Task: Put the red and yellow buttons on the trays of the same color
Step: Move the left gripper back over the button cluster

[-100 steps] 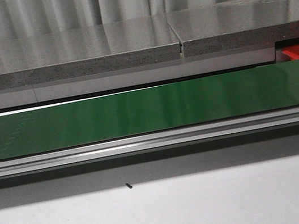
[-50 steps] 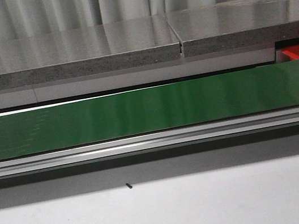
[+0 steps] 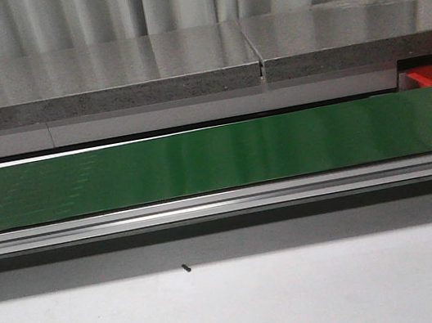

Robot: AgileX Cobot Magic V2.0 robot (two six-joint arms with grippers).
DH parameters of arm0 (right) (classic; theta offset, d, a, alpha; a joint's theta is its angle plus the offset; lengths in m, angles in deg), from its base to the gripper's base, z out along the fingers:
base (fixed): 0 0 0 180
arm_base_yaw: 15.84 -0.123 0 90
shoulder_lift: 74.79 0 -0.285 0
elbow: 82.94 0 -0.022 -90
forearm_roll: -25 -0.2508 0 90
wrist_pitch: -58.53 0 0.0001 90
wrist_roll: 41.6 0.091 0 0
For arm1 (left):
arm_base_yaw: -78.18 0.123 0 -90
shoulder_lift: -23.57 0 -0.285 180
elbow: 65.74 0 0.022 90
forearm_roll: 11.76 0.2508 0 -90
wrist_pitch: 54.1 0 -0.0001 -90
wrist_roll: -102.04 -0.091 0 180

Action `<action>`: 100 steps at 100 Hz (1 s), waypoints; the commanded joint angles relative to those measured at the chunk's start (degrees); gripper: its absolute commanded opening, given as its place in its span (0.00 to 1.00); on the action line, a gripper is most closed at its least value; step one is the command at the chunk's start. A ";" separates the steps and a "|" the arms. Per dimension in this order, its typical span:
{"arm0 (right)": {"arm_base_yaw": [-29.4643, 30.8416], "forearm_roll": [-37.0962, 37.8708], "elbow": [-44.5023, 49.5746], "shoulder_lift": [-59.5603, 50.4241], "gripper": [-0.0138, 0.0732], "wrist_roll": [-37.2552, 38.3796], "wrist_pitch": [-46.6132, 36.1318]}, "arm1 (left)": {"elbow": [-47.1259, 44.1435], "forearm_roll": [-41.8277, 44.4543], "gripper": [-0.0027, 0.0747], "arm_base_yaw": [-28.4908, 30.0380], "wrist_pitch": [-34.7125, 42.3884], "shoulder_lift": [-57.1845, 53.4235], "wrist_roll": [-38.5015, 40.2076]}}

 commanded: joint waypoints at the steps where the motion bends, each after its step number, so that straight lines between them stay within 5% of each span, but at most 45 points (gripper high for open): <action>1: -0.03 0.19 0.91 -3.65 0.08 -0.59 -3.45 | 1.44 -1.57 0.01 -0.52 4.14 0.32 -0.12; 100: 0.03 -0.25 5.54 -10.82 0.08 -0.59 -1.32 | 1.44 -1.57 0.01 -0.52 4.14 0.32 -0.12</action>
